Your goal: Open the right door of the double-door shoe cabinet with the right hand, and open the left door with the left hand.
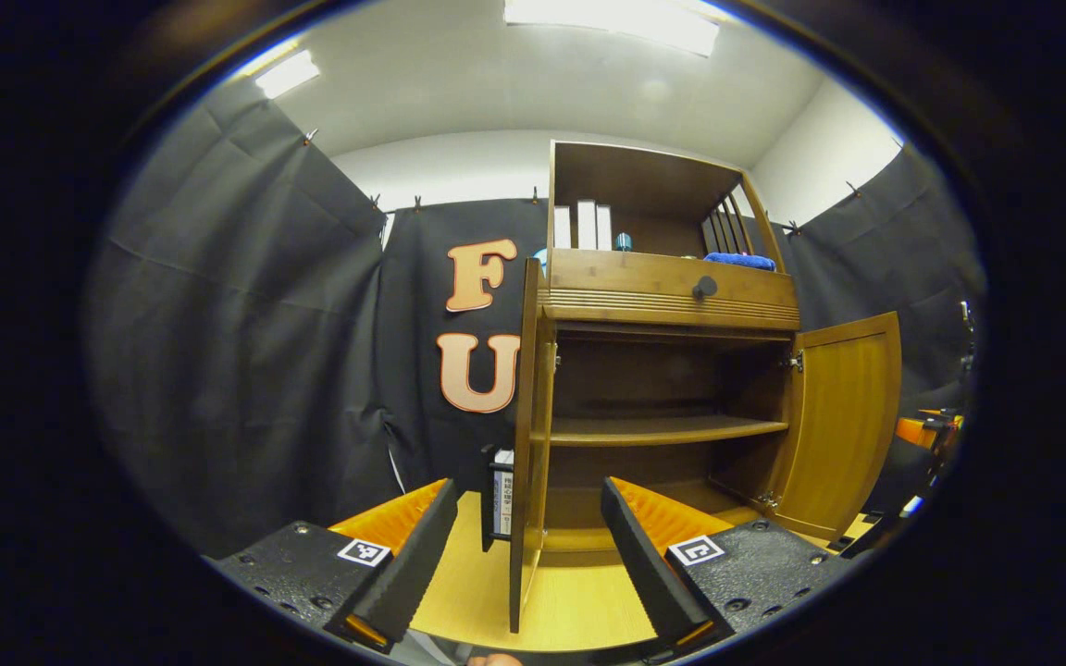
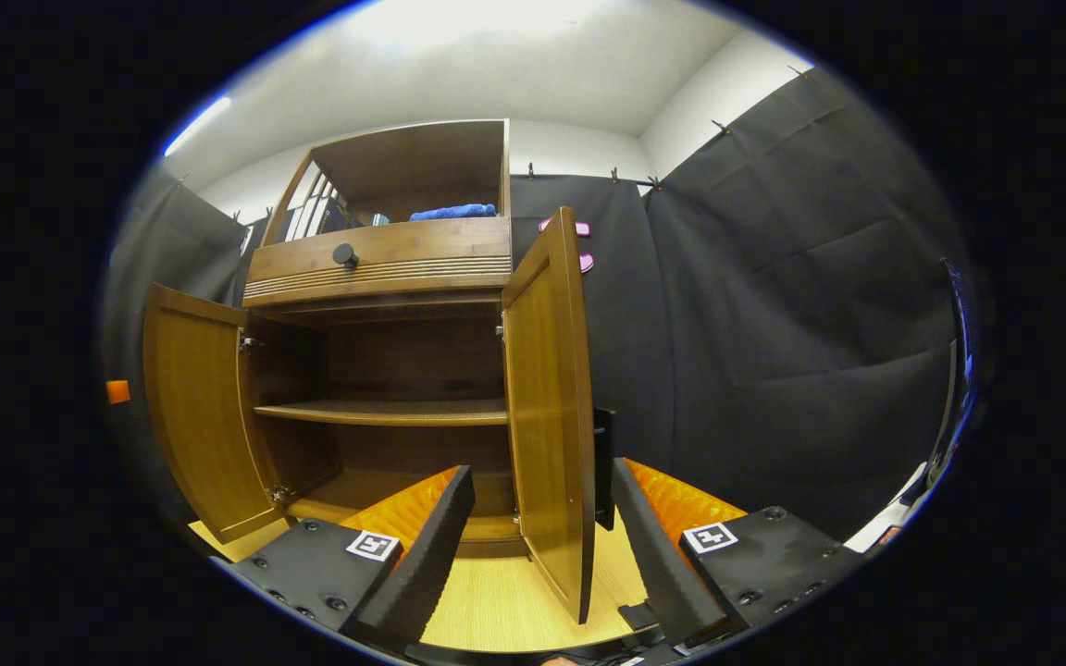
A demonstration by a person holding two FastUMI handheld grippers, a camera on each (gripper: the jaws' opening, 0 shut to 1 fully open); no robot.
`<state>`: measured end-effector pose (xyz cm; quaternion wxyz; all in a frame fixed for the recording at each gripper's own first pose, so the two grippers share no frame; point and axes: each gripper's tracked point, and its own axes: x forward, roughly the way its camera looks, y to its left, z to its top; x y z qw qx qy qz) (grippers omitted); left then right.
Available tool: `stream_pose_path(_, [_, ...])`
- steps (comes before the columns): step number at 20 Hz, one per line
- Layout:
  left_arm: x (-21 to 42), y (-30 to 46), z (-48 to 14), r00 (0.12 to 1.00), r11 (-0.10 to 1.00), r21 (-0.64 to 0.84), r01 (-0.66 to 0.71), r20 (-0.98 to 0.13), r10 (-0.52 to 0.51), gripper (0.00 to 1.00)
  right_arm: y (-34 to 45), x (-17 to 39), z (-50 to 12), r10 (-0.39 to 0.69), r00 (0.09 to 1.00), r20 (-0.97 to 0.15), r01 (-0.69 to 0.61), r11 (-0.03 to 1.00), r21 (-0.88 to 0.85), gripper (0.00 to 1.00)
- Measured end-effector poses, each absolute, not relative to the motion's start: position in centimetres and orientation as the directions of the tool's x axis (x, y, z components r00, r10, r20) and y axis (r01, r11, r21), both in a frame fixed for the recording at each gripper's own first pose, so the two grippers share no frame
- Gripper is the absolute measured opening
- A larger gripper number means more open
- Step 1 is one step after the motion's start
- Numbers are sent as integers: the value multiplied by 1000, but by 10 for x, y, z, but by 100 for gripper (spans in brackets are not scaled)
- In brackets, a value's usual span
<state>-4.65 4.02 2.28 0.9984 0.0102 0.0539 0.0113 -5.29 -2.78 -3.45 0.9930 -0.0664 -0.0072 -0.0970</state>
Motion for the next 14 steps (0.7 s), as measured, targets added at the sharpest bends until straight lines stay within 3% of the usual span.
stream_pose_path(1, [-48,39,22,993,1000,20,-22,-112,24,96,-29,-52,-35,-192,981,27,194,972,-129,89])
stream_pose_path(2, [-48,40,23,993,1000,18,-23,-115,25,92,-29,-53,-35,-193,981,26,195,972,-128,89])
stream_pose_path(13, [-49,34,27,995,1000,18,-1,-103,3,92,-31,-54,-34,-196,980,31,198,972,-129,89])
stream_pose_path(14, [-49,33,26,994,1000,16,-1,-106,3,94,-32,-54,-34,-195,980,30,198,972,-130,96])
